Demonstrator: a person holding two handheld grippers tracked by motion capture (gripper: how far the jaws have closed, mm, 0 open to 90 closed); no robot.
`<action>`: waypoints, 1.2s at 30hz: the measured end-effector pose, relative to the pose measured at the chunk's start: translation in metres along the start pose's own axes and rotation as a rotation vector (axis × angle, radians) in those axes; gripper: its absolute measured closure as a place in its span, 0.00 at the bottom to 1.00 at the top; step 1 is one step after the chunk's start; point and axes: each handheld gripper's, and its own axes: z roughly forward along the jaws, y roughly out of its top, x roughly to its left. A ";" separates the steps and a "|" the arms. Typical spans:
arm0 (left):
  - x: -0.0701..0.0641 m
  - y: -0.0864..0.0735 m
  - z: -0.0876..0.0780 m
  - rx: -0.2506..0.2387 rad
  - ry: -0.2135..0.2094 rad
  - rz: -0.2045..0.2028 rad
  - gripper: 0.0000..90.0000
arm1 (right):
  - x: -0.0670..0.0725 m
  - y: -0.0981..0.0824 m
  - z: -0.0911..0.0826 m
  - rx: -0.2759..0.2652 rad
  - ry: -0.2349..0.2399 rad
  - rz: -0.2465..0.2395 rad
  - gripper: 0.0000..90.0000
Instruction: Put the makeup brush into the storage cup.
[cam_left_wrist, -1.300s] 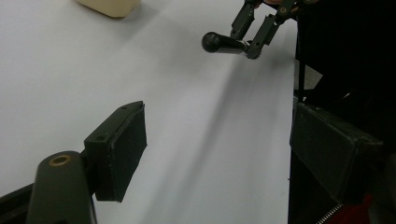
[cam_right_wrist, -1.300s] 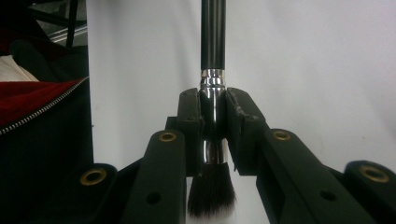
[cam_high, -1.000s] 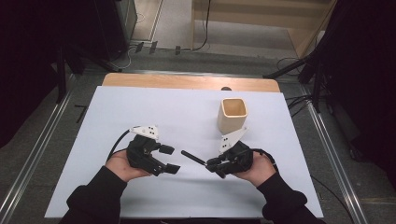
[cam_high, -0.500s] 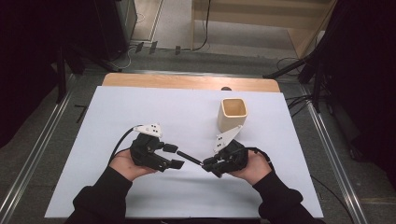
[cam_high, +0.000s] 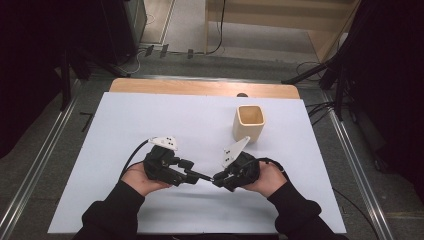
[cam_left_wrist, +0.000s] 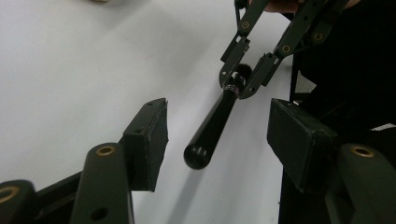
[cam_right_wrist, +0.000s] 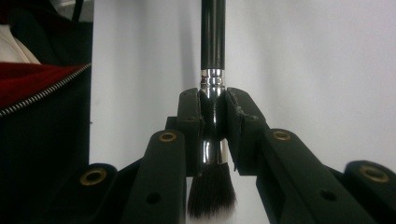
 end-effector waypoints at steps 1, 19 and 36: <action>0.000 0.000 0.001 0.009 0.001 0.003 0.46 | -0.001 0.001 0.001 0.003 0.001 -0.016 0.86; 0.005 0.001 0.019 0.126 -0.046 -0.019 0.57 | -0.006 0.016 0.010 0.140 0.045 -0.124 0.86; 0.009 0.000 0.035 0.237 -0.088 -0.026 0.36 | -0.006 0.029 0.014 0.211 0.055 -0.207 0.86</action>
